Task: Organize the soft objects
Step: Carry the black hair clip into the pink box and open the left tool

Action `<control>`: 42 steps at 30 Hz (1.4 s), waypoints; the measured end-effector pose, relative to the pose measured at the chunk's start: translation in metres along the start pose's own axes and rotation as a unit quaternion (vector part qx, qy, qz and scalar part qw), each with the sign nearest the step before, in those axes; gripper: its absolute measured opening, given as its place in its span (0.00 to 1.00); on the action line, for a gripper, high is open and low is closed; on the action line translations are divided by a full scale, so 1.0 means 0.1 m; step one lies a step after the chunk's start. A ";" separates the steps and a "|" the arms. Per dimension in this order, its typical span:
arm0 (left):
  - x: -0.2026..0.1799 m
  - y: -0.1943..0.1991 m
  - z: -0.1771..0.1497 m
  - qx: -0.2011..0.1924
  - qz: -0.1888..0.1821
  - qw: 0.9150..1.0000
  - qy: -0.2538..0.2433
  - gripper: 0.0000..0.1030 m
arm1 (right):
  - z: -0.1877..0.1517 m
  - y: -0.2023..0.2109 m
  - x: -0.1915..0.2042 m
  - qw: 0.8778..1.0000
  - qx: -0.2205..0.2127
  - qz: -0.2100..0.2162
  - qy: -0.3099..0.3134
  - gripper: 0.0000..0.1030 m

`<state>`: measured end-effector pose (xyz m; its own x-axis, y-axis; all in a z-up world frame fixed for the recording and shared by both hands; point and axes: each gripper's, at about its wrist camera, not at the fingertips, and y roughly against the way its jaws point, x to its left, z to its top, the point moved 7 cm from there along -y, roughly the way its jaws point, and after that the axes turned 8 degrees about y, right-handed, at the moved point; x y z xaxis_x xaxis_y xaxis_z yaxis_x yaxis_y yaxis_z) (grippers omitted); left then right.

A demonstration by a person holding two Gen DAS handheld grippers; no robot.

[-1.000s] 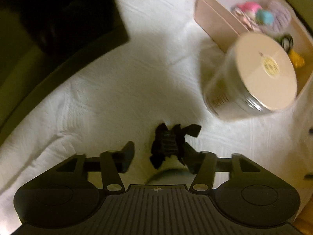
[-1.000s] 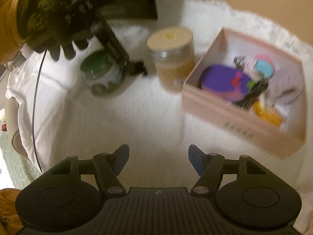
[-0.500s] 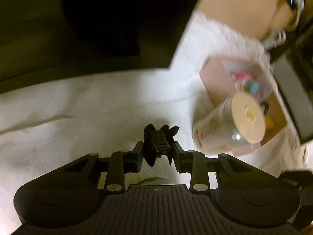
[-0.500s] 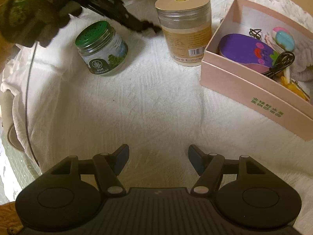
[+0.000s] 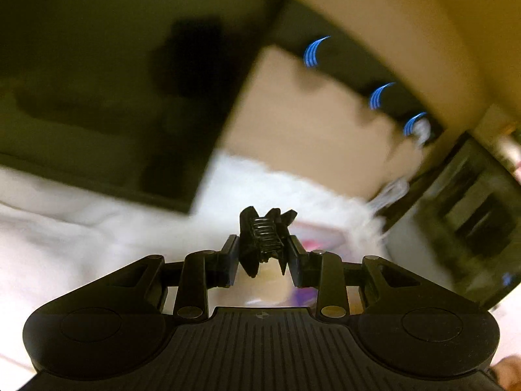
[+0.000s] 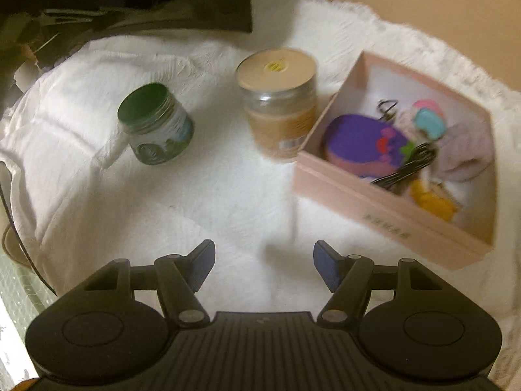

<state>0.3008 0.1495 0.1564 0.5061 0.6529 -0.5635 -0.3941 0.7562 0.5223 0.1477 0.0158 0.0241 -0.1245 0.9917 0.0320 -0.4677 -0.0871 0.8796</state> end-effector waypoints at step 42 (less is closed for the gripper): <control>-0.73 -2.05 -1.03 0.022 0.140 0.988 -0.068 0.36 | -1.03 0.35 -1.18 0.990 -0.004 -0.091 -0.104 0.65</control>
<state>0.2660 -0.0488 0.0244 0.4818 0.8221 -0.3032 -0.5017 0.5425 0.6738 0.0558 -0.1139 0.0022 0.1445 0.9891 -0.0298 -0.4734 0.0955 0.8756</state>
